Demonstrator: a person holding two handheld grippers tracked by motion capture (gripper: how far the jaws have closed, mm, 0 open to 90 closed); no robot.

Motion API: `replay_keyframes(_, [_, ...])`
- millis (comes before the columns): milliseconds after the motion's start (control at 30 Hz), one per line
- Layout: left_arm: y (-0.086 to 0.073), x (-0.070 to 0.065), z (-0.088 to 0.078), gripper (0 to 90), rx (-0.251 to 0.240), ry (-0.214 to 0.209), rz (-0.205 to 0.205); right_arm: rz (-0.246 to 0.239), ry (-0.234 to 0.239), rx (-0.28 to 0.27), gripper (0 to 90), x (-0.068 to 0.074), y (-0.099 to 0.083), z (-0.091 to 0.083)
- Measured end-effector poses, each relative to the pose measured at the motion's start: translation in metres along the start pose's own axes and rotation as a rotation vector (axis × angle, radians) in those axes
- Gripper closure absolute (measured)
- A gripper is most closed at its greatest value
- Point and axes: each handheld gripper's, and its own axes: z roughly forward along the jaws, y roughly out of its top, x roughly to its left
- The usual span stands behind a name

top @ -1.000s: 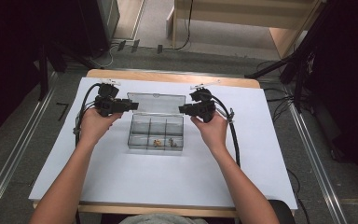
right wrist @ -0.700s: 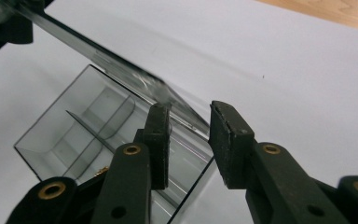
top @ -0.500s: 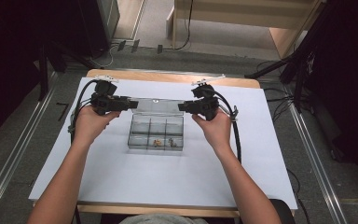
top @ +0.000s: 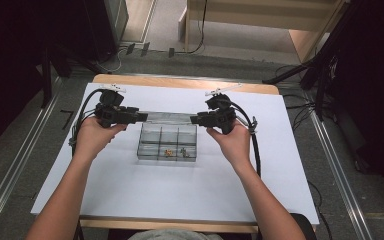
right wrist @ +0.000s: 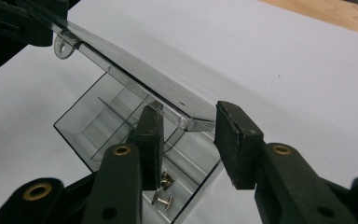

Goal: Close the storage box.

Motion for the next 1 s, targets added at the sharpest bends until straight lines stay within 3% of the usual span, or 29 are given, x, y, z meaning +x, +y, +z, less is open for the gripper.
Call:
replay_keyframes(467, [-0.028,-0.002,-0.003,44.5,-0.006,0.012,0.001,-0.013,0.021,0.012,60.2,0.004,-0.024,0.004])
replay_keyframes(1000, [-0.047,-0.009,-0.001,43.4,0.002,0.008,0.026,-0.032,0.021,0.007,57.8,0.010,-0.044,0.005])
